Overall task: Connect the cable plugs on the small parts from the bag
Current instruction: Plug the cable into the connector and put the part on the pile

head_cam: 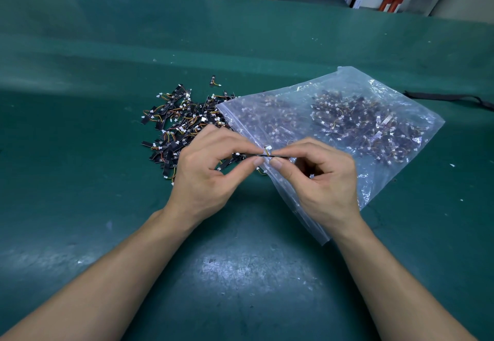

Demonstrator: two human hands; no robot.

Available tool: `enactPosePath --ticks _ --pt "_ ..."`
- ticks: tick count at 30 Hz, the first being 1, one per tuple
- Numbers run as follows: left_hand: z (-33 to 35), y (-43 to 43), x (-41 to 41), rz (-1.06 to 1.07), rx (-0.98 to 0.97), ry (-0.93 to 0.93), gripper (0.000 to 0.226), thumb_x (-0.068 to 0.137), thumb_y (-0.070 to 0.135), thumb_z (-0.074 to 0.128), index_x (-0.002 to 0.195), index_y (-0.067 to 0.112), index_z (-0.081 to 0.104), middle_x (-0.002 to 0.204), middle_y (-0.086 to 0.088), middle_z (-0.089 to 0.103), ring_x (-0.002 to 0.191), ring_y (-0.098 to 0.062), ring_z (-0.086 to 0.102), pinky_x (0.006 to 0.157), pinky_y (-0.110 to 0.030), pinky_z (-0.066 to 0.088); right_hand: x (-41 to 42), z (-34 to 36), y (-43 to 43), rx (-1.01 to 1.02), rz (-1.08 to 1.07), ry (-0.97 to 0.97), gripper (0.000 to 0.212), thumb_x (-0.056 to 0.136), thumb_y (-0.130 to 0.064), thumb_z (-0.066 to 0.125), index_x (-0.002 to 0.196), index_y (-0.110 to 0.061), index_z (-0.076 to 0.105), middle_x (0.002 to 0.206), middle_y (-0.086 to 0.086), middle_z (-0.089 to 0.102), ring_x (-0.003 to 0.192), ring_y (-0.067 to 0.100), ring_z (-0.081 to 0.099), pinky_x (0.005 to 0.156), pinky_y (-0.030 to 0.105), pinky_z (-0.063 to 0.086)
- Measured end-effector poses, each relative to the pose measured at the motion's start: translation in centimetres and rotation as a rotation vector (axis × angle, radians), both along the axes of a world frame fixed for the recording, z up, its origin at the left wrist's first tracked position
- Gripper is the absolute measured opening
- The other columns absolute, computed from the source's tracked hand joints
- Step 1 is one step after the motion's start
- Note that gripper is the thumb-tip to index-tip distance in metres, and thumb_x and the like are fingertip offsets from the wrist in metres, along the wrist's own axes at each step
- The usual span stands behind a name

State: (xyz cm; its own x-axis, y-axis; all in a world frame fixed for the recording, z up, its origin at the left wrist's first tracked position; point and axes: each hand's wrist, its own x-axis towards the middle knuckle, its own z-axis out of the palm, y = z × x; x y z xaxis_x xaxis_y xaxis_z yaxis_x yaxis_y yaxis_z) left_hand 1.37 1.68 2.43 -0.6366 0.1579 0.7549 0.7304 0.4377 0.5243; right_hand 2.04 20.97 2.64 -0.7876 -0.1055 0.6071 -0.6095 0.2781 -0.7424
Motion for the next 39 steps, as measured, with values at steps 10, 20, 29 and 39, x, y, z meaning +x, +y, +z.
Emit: enactPosePath --ticks 10,20,29,39 --pt "-0.08 -0.07 -0.12 0.011 -0.025 0.007 0.005 0.090 0.019 0.075 0.092 0.014 0.077 0.094 0.020 0.065 0.081 -0.010 0.059 0.074 -0.028 0.043 -0.13 -0.17 -0.16 0.006 -0.001 -0.024 0.014 0.084 -0.012 0.079 0.092 -0.023 0.075 0.082 -0.008 0.071 0.053 0.009 0.050 0.055 0.017 0.036" --pt "0.00 -0.05 0.06 0.014 -0.034 0.006 0.002 0.089 0.014 0.076 0.091 0.014 0.077 0.091 0.018 0.066 0.078 -0.018 0.059 0.072 -0.030 0.045 0.05 -0.16 0.07 0.001 0.001 -0.062 0.018 0.084 -0.016 0.080 0.095 -0.029 0.075 0.083 -0.013 0.070 0.051 0.011 0.047 0.054 0.015 0.035" --pt "-0.05 -0.06 0.02 0.009 -0.030 -0.036 0.005 0.087 0.014 0.077 0.091 0.012 0.076 0.089 0.009 0.070 0.078 -0.022 0.061 0.072 -0.034 0.046 -0.02 -0.06 0.08 0.026 -0.004 -0.060 0.007 0.087 -0.015 0.077 0.091 -0.020 0.077 0.081 -0.007 0.072 0.054 0.012 0.051 0.055 0.019 0.037" --pt "-0.11 -0.12 0.01 0.009 -0.015 -0.052 0.004 0.088 0.014 0.075 0.091 0.012 0.076 0.087 0.003 0.072 0.077 -0.023 0.060 0.072 -0.032 0.046 0.26 0.22 -0.02 0.022 -0.025 -0.057 0.007 0.087 -0.014 0.076 0.089 -0.021 0.076 0.078 -0.013 0.069 0.051 0.008 0.046 0.053 0.016 0.035"
